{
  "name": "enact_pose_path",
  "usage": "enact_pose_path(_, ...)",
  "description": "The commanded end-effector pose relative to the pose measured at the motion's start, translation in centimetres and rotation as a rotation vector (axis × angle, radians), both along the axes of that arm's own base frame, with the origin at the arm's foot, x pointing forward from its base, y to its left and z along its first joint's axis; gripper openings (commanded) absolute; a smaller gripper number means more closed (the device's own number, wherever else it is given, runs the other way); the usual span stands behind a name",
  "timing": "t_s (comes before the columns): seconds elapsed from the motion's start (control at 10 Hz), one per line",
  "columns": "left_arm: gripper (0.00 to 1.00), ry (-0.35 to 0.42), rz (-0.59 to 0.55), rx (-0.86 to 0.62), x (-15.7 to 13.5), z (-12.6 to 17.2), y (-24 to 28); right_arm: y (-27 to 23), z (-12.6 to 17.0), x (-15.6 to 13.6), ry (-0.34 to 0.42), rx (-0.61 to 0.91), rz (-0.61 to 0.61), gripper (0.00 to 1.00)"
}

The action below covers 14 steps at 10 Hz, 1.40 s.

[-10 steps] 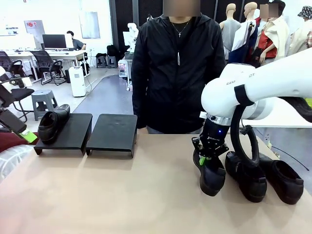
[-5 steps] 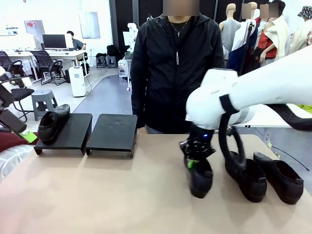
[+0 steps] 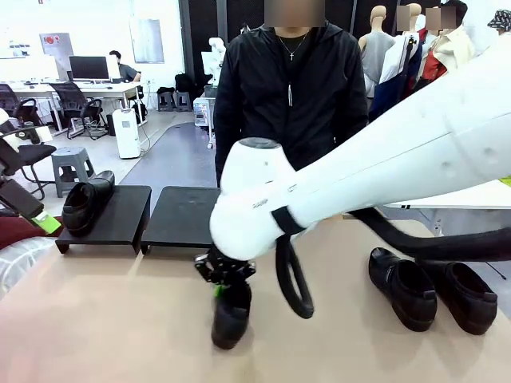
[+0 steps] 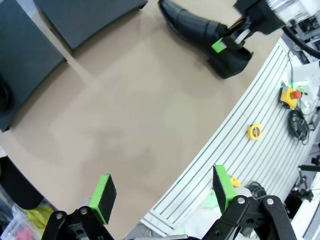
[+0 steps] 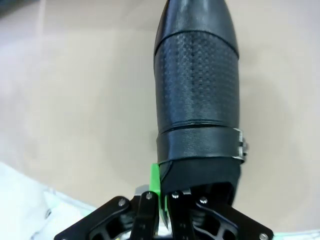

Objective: Organize the shoes by placing them on the stand.
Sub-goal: Pick up one Shoe and place it in the middle of the table.

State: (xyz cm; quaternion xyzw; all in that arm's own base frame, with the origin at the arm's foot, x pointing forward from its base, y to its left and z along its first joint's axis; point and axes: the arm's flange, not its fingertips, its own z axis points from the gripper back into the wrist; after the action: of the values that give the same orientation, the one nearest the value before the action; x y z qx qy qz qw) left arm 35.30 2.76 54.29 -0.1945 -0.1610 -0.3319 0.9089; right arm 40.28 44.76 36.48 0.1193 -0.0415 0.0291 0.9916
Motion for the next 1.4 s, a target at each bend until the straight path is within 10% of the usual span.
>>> enact_pose_path(0.0,1.00,-0.005,0.019,-0.024,0.0,-0.1,-0.2,3.0,-0.4,2.1,0.011,0.002,-0.035,0.00)
enact_pose_path(0.4,1.00,-0.005,0.019,-0.024,0.0,-0.1,-0.2,2.7,-1.0,2.9,0.079,0.038,0.001,0.00)
enact_pose_path(0.6,1.00,-0.005,0.019,-0.024,0.0,-0.1,-0.2,1.9,-0.5,2.8,0.103,0.063,0.037,1.00)
enact_pose_path(1.3,1.00,-0.005,0.019,-0.024,0.0,-0.1,-0.2,-19.0,12.8,-3.4,-0.040,0.042,0.269,1.00)
